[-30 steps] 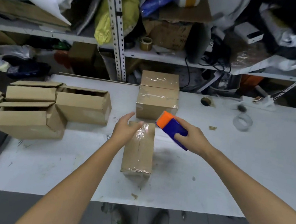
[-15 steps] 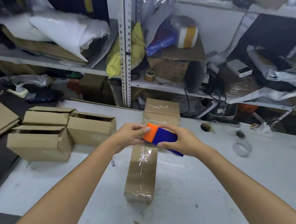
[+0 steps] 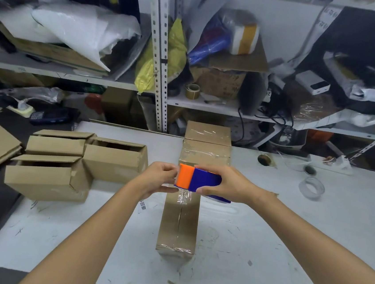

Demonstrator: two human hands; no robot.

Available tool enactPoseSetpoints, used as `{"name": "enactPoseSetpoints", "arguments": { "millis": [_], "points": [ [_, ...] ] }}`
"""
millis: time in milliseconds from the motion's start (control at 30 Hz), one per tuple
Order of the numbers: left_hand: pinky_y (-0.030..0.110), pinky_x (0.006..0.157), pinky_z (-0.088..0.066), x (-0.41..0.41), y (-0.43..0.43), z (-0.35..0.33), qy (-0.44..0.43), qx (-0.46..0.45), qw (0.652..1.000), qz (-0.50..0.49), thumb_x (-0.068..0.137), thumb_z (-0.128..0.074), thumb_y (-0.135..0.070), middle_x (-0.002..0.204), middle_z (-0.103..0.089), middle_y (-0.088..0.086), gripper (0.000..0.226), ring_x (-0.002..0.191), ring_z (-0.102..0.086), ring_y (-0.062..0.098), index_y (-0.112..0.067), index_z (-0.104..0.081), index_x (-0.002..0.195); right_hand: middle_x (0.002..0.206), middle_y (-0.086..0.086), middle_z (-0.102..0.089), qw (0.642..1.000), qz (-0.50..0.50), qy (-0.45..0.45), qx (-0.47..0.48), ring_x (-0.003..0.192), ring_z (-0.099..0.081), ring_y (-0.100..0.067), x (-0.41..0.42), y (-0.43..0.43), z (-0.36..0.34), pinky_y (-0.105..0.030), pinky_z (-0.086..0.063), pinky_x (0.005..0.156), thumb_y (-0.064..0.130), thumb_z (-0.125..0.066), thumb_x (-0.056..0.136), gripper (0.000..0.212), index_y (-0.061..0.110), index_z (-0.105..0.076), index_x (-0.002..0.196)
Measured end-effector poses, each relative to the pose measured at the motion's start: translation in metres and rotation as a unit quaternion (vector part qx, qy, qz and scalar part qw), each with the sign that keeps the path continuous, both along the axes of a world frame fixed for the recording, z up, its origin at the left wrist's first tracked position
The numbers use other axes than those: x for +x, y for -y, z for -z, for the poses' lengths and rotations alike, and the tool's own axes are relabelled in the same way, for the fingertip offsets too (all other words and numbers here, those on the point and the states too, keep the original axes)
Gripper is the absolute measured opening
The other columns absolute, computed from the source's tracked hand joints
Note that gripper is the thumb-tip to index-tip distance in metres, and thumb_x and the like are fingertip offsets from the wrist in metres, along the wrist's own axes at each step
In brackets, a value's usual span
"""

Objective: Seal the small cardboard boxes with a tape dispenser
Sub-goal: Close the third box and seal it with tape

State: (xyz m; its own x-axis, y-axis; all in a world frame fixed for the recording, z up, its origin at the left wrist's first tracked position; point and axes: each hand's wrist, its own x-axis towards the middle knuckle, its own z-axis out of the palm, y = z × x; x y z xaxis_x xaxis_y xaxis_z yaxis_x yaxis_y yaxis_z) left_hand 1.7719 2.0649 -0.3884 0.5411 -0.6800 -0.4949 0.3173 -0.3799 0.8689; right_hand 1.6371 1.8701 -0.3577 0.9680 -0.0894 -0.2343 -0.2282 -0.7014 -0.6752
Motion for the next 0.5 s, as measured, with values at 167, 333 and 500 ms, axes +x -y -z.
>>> {"name": "enactPoseSetpoints", "arguments": {
  "millis": [167,333,500],
  "points": [
    [0.029,0.07,-0.06,0.004,0.004,0.016,0.068,0.048,0.996,-0.028,0.101,-0.054,-0.018,0.095,-0.072,0.011,0.018,0.085,-0.073,0.017,-0.006,-0.068,0.1,0.124,0.018,-0.059,0.999,-0.009,-0.026,-0.023,0.108,-0.058,-0.013,0.006,0.006,0.004,-0.028,-0.057,0.083,0.056,-0.074,0.079,0.067,0.04,-0.046,0.137],
    [0.03,0.063,-0.059,0.012,-0.004,0.037,0.038,0.065,0.992,-0.102,0.1,-0.056,-0.014,0.099,-0.065,0.012,0.016,0.086,-0.069,0.02,-0.002,-0.066,0.102,0.124,0.014,-0.057,0.992,0.006,-0.106,-0.073,0.108,-0.056,-0.013,-0.003,0.042,0.002,-0.03,-0.056,0.083,0.056,-0.074,0.08,0.07,0.037,-0.044,0.141],
    [0.042,0.083,-0.06,0.006,0.009,0.038,-0.075,0.016,0.985,-0.152,0.1,-0.052,-0.027,0.106,-0.072,0.01,0.02,0.097,-0.072,0.025,-0.01,-0.062,0.094,0.123,0.013,-0.058,0.991,0.01,-0.119,-0.062,0.107,-0.056,-0.013,0.001,0.045,0.013,-0.027,-0.055,0.08,0.055,-0.074,0.081,0.071,0.037,-0.044,0.142]
  ]
}}
